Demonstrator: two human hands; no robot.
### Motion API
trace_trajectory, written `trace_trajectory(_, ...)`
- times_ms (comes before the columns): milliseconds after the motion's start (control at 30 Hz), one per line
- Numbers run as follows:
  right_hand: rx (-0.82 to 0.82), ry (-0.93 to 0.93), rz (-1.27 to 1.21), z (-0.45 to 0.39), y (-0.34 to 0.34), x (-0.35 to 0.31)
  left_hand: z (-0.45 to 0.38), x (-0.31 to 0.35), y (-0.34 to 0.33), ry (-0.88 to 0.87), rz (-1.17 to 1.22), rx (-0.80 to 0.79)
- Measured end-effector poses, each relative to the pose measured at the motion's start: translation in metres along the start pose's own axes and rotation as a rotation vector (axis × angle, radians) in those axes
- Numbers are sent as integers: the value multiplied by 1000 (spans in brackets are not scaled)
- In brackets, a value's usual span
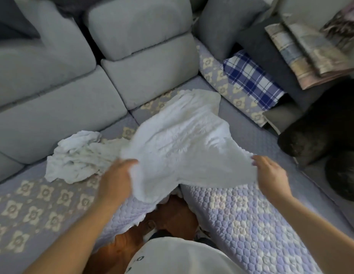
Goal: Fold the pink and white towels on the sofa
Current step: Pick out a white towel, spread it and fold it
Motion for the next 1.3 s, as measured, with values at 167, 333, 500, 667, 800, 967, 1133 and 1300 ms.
trace_trajectory(167,17,457,-266,1,3,-148,21,142,-55,-337,-69,-127)
trace_trajectory(333,-90,445,-331,3,-19,-197,10,141,-79,-102,-11,-220)
trace_trajectory(500,-161,-205,-966,6,-32,-165,7,121,-72,-270,64,-142)
trace_trajectory(667,-184,-1340,-1478,53,-64,-116,9,121,-58,-263,121,-75)
trace_trajectory(800,-606,-1417,-2188,81,-90,-130,15,121,-49,-349,34,-53)
trace_trajectory(967,-469,-1579,-1978,80,-109,-128,12,112,-34,-319,-14,-12)
trace_trajectory(1133,-659,-1750,-1892,93,-128,-131,11,118,-20,-383,-102,-1)
trace_trajectory(1300,-620,-1827,-2078,98,-151,-138,10,128,-5,-508,-203,57)
Point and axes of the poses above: each hand's wrist, its own z-axis away from the middle knuckle, its own y-axis out of the back of the hand, x = y × z, the point moved 3 cm from there along -z, towards the middle knuckle, and after that the axes turned 2 degrees about -z, right-handed, at the moved point
